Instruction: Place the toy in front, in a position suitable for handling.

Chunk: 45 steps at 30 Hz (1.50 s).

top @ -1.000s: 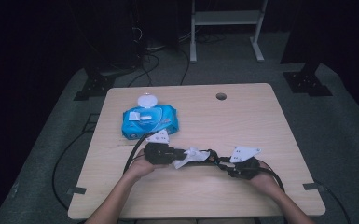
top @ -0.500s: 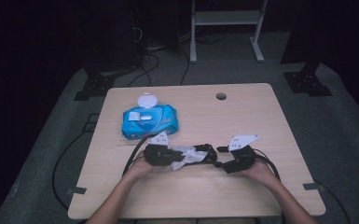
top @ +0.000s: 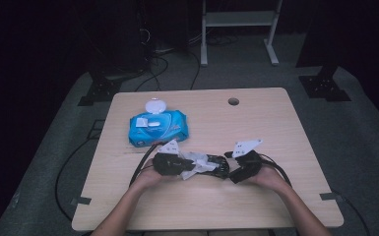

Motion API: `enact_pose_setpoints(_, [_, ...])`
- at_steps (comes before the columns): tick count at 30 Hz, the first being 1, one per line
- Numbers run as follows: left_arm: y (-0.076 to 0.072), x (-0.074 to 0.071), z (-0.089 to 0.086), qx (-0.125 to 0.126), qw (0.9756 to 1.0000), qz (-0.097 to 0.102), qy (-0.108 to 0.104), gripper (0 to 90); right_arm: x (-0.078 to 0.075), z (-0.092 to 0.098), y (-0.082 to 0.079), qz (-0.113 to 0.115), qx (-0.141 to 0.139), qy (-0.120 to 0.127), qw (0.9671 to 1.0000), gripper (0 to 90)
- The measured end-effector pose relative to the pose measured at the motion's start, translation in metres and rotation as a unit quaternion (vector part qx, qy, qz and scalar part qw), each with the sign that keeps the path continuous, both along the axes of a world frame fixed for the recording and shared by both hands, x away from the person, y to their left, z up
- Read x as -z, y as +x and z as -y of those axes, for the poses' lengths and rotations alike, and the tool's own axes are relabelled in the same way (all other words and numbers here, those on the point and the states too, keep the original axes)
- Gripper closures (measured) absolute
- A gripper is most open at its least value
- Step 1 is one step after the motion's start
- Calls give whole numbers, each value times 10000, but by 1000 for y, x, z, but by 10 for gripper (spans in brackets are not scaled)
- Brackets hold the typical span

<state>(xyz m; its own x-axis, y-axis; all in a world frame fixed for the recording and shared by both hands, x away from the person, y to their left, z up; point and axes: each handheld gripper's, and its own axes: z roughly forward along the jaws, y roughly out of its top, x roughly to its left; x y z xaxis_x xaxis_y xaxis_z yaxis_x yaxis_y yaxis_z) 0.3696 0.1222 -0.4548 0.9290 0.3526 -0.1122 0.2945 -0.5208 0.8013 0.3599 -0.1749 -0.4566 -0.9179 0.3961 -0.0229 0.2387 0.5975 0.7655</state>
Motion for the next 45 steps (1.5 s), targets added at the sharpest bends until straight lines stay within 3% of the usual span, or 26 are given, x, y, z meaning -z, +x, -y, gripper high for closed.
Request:
enact_pose_setpoints(4, [0, 0, 2, 30, 10000, -22, 11, 786, 7, -3, 5, -135, -9, 10, 9999, 182])
enact_pose_setpoints(7, [0, 2, 3, 17, 10000, -46, 7, 786, 12, -8, 4, -115, -29, -160, 9998, 177])
enact_pose_setpoints(10, [1, 2, 3, -3, 10000, -68, -24, 786, 16, -13, 2, 98, -84, -378, 9992, 215])
enact_pose_setpoints(15, [3, -1, 13, 87, 9999, -97, -82, 787, 20, -16, 1, 175, -217, -354, 9990, 240])
enact_pose_setpoints(20, [-1, -2, 32, 322, 9994, 40, 82, 787, 22, -17, 0, 295, -277, -405, 9984, 241])
enact_pose_setpoints(23, [2, -4, 25, 162, 9998, 64, 115, 786, 22, -16, 0, 329, -316, -391, 9982, 241])
enact_pose_setpoints(29, [11, -1, -9, -369, 9989, 103, 266, 787, 21, -14, 1, 399, -400, -305, 9979, 241])
enact_pose_setpoints(30, [12, 0, -11, -392, 9990, 51, 209, 786, 21, -14, 1, 427, -417, -304, 9978, 241])
enact_pose_setpoints(35, [10, 2, 1, -200, 9998, -58, 49, 787, 20, -14, 1, 459, -424, -316, 9975, 241])
enact_pose_setpoints(38, [6, 1, 13, -135, 9998, 42, 119, 777, 21, -13, 1, 493, -406, -349, 9973, 241])
enact_pose_setpoints(42, [3, -1, 18, 53, 10000, -29, 59, 777, 23, -9, 3, 417, -432, -368, 9975, 243])
enact_pose_setpoints(43, [2, -1, 20, 106, 9999, 19, 132, 777, 23, -9, 3, 436, -438, -369, 9974, 243])
enact_pose_setpoints(45, [0, -1, 22, 240, 9996, -67, 97, 777, 23, -10, 3, 504, -460, -370, 9970, 243])
